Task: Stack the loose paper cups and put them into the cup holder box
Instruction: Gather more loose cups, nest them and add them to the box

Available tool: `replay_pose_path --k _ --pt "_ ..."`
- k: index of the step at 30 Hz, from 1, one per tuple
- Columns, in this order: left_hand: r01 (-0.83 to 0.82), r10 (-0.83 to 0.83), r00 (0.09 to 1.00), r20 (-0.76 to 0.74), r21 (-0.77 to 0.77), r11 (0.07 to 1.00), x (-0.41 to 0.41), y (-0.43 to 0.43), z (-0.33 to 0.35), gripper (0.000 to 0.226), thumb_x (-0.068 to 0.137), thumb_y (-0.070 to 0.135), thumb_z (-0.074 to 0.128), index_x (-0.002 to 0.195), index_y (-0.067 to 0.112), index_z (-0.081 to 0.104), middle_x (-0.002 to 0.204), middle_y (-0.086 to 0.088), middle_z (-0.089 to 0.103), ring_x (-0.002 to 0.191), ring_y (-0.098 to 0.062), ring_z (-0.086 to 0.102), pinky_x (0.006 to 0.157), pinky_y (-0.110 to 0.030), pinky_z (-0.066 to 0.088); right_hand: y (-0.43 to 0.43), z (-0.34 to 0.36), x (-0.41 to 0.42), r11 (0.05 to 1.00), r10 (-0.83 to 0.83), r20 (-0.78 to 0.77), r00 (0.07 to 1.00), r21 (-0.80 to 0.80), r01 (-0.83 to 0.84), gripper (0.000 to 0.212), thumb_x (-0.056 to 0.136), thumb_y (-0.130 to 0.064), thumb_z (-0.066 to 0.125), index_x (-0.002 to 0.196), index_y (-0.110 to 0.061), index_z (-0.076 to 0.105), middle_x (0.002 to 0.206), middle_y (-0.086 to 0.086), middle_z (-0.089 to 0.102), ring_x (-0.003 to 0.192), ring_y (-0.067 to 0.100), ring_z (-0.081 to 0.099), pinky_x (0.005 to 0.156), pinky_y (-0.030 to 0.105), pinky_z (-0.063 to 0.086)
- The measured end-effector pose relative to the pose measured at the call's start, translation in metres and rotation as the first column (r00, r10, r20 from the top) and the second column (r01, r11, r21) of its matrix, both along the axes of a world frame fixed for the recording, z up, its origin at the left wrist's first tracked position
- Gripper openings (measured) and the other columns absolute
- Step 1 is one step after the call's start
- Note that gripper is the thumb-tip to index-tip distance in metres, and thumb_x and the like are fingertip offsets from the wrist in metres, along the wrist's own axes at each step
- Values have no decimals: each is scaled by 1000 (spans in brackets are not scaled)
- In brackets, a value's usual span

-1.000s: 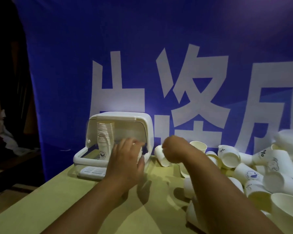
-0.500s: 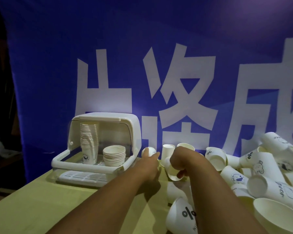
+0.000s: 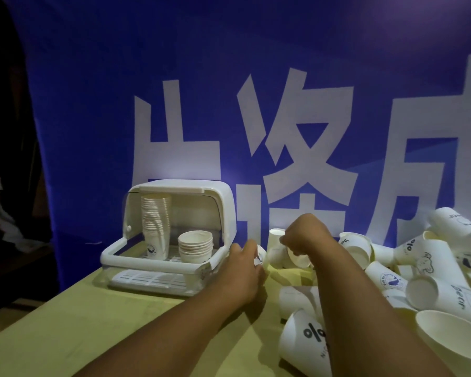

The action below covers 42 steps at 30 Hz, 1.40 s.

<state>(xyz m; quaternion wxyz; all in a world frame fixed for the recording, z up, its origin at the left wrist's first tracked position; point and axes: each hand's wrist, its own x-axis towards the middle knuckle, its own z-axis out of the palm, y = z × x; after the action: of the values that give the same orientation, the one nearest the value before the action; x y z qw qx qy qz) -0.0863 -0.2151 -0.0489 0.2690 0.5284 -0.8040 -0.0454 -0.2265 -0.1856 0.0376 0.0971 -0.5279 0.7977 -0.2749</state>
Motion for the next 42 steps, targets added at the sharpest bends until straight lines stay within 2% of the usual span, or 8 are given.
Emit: replay_pose_path --k 10,14,19,22,26,30,36,42 --pt "-92 1 826 -564 -134 987 71 42 30 43 79 29 78 96 31 38 97 7 53 81 -10 60 51 -18 46 17 25 26 855 164 180 970 -516 -49 35 89 -9 70 121 -20 63 118 7 62 96 20 56 81 34 56" --pt "-105 -112 684 -721 -249 963 94 37 41 51 75 20 82 103 23 39 98 5 56 84 -12 66 53 -19 53 20 33 48 754 321 279 905 -654 -66 39 88 -11 72 121 -24 55 113 0 62 102 21 64 84 36 59" --pt "-45 -184 499 -847 -237 970 114 29 52 88 74 -2 78 134 38 28 115 9 55 100 -15 64 70 -31 60 17 27 82 692 413 136 900 -690 -213 13 92 -20 67 97 -31 62 96 -10 66 90 12 66 82 34 59" --pt "-64 -166 556 -815 -241 968 126 20 49 101 76 3 81 142 51 21 128 4 50 106 -16 62 76 -37 62 11 16 99 704 414 69 908 -656 -271 9 94 -19 64 97 -28 65 98 -7 67 92 13 64 79 31 58" --pt "-148 -82 674 -734 -244 958 133 -1 39 48 89 24 77 120 36 43 129 5 53 111 -16 60 69 -19 55 6 6 108 727 356 32 934 -637 -256 11 95 -19 64 104 -25 66 107 -5 66 92 10 59 66 10 41" --pt "-181 -64 810 -584 -352 918 136 -16 27 6 102 32 55 102 26 51 114 2 54 104 -20 60 77 -30 55 8 7 103 695 289 71 955 -702 -157 15 96 -18 62 109 -20 67 96 -10 59 88 9 56 67 12 38" --pt "-141 36 956 -292 -345 928 137 -17 24 8 105 38 42 103 31 44 113 8 47 102 -16 51 82 -40 57 8 7 107 630 294 136 946 -772 -84 15 96 -19 61 110 -21 66 107 -4 66 94 13 60 78 21 45" --pt "-141 102 981 -166 -247 959 130 -15 27 18 104 44 39 117 32 43 127 10 46 115 -12 47 97 -41 52 8 4 114 639 335 74 939 -751 -169 9 97 -19 59 101 -28 60 99 -10 58 92 10 57 73 15 41"
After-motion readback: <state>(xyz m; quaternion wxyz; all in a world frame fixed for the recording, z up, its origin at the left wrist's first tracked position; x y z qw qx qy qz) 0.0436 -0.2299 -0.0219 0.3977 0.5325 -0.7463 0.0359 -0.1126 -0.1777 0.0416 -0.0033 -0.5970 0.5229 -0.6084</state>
